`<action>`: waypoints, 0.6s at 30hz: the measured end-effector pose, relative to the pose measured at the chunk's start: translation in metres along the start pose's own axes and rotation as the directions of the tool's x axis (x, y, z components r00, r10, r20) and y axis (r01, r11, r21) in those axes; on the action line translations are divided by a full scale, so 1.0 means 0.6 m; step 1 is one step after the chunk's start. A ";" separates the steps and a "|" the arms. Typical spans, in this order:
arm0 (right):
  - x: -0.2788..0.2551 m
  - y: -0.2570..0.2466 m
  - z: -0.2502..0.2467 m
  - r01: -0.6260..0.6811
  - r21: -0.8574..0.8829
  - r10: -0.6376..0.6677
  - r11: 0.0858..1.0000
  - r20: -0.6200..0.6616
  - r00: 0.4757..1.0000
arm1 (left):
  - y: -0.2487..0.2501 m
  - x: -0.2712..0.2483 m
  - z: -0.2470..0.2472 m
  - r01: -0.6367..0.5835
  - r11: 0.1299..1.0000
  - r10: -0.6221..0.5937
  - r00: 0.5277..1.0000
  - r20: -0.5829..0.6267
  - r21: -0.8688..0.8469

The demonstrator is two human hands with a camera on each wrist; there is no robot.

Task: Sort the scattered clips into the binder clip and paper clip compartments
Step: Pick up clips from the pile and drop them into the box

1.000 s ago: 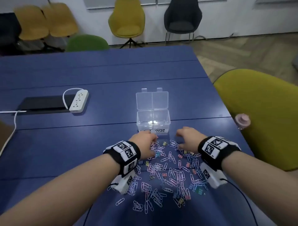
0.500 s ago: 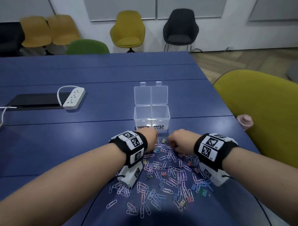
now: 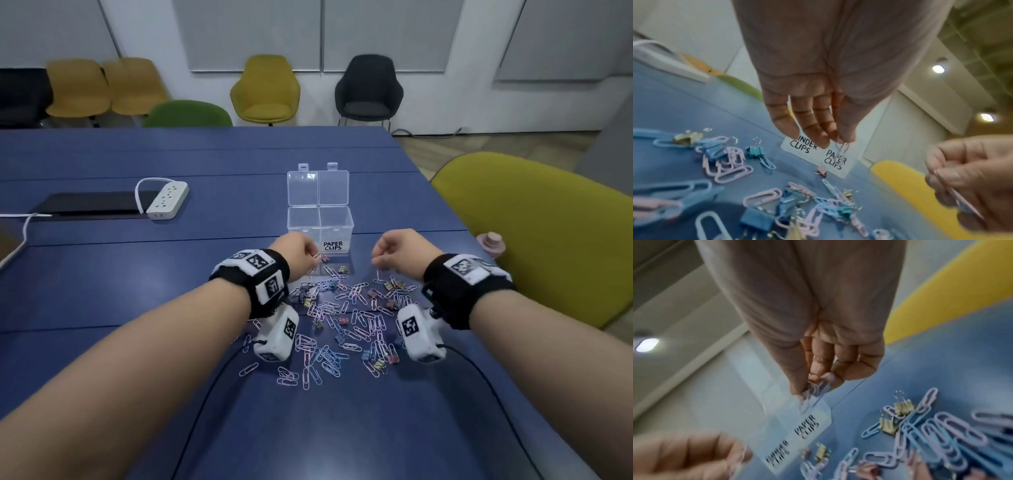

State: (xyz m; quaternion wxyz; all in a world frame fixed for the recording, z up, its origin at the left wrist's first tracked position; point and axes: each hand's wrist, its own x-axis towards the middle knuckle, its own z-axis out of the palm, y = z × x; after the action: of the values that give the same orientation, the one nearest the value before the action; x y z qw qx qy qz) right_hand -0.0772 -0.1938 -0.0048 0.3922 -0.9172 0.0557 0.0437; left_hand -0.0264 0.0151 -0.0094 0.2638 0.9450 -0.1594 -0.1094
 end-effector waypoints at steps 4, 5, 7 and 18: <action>-0.028 0.017 -0.013 -0.187 0.691 0.182 0.698 0.081 0.980 | -0.009 -0.026 -0.004 0.200 0.661 -0.122 0.980 0.159 -0.723; -0.032 0.020 -0.014 -0.224 0.798 0.203 0.559 0.130 0.970 | -0.012 -0.030 -0.003 0.261 0.482 -0.128 0.965 0.227 -0.837; -0.036 0.024 -0.013 -0.258 0.899 0.238 0.355 0.180 0.955 | -0.017 -0.038 -0.002 0.348 0.186 -0.118 0.937 0.330 -0.919; -0.067 0.020 0.013 -0.087 -0.183 0.109 0.979 0.115 0.987 | -0.001 -0.050 0.034 0.334 0.786 -0.181 0.929 0.322 -0.521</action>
State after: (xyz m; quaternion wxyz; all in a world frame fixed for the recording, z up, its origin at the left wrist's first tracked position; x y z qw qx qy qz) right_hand -0.1189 -0.1940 -0.0138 0.3090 -0.9401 0.0720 0.1250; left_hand -0.0602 0.0167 -0.0231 0.4922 0.8141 -0.0208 -0.3074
